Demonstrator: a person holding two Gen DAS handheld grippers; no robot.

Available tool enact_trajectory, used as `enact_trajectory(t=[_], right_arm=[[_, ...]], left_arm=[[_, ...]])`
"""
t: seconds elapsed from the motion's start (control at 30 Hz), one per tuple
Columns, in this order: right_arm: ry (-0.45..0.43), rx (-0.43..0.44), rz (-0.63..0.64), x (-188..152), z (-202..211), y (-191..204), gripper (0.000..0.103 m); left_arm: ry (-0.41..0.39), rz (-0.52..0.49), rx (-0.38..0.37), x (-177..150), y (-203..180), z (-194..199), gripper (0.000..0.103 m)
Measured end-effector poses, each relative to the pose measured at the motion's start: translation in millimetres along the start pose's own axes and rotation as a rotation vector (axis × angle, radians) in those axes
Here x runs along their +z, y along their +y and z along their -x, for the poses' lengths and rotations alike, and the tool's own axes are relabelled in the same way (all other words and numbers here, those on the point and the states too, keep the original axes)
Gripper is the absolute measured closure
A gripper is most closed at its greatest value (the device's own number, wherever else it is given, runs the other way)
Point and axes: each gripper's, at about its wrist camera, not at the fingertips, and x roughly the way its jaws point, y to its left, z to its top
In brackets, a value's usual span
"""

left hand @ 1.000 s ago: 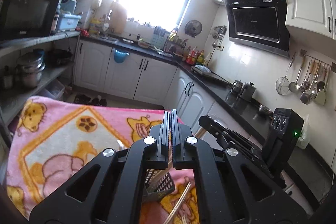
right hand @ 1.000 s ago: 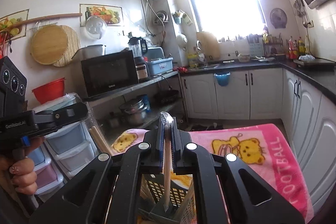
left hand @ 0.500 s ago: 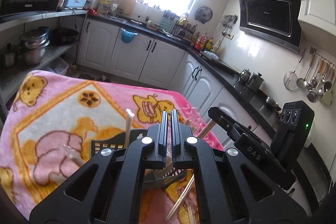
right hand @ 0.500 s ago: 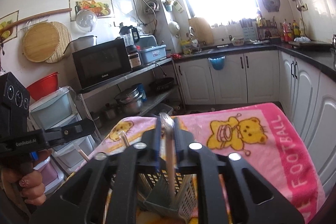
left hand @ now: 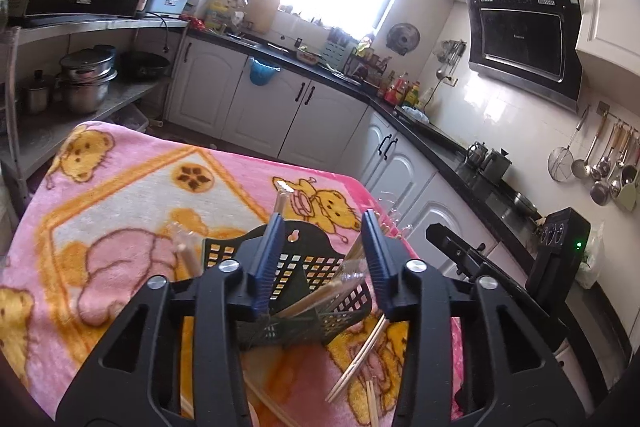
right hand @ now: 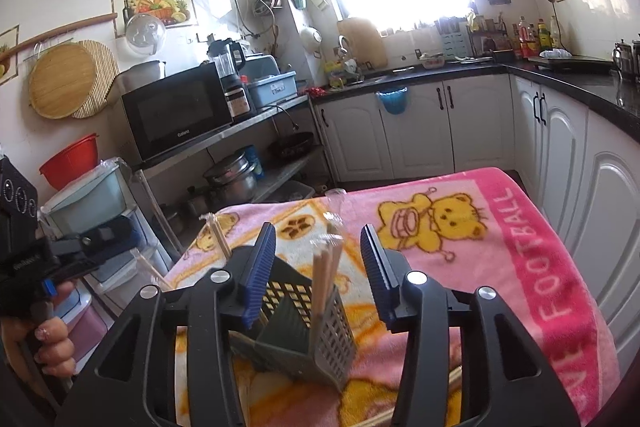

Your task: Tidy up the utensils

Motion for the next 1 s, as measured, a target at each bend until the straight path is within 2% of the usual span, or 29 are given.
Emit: enact_trajectory(t=[0.23, 0.37, 0.53, 0.63, 1.0], right_arm=[[0.027, -0.006, -0.004, -10.3, 10.6, -0.3, 0.048], [0.037, -0.003, -0.008, -15.1, 16.2, 0.7, 0.043], [0.047, 0.000, -0.003, -21.6, 22.6, 2.9, 0.040], [0.055, 0.000, 0.003, -25.8, 25.4, 4.6, 0.037], [0.108, -0.024, 0.007, -48.7, 30.8, -1.2, 0.036]], left_arm=[[-0.009, 0.023, 0.018, -11.5, 7.1, 14.4, 0.046], [-0.005, 0.027, 0.032, -18.5, 10.7, 18.3, 0.038], [0.008, 0.047, 0.037, -27.9, 16.5, 20.6, 0.018], [0.014, 0.054, 0.043, -33.1, 19.0, 22.0, 0.012], [0.069, 0.082, 0.074, -54.8, 27.8, 15.7, 0.011]])
